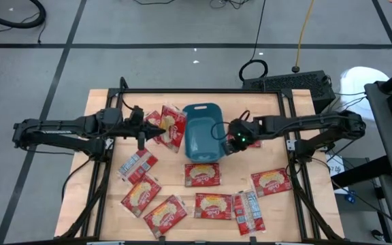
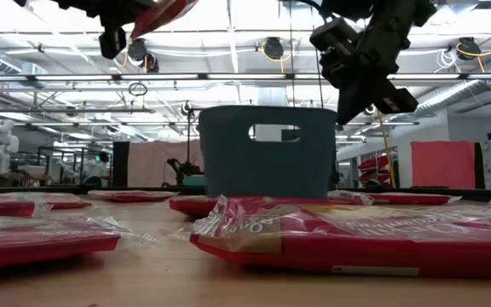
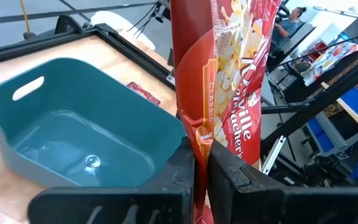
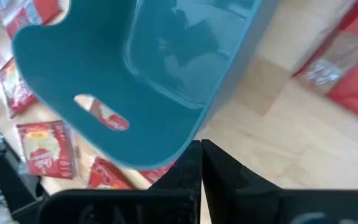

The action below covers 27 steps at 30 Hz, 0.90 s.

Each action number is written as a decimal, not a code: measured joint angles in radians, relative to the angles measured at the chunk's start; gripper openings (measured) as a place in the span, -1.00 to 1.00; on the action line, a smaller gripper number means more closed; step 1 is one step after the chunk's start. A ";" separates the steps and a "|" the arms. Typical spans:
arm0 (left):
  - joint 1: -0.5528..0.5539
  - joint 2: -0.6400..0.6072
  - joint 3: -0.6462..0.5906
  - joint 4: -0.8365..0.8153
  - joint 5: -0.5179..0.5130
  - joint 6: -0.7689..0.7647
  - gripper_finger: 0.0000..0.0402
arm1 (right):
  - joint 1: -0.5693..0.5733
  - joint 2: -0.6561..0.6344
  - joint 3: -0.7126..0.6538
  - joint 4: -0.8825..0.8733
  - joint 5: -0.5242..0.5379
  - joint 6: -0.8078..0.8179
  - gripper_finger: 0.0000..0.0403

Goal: Sort popcorn bags into baskets
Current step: Put the red popcorn bag into the blue bin

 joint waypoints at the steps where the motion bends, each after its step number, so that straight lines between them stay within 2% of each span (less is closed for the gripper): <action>1: 0.000 0.000 0.000 -0.001 0.000 0.001 -0.89 | 0.006 0.000 0.000 0.010 0.000 0.003 -1.00; 7: 0.000 0.000 0.000 -0.005 -0.007 0.011 -0.88 | 0.016 -0.007 0.000 0.002 -0.002 0.014 -1.00; 11: 0.000 0.000 0.000 0.002 -0.008 0.013 -0.88 | 0.015 -0.078 0.004 0.003 -0.055 0.071 -1.00; 17: 0.000 0.000 0.000 0.053 -0.030 0.030 -0.88 | 0.030 -0.204 0.054 0.008 -0.009 0.195 -1.00; 21: 0.000 0.027 0.000 0.135 -0.030 0.047 -0.87 | 0.028 -0.197 0.218 -0.003 0.007 0.191 -1.00; 27: -0.003 0.105 0.001 0.217 -0.029 0.099 -0.87 | 0.004 -0.030 0.599 -0.256 0.068 0.031 -1.00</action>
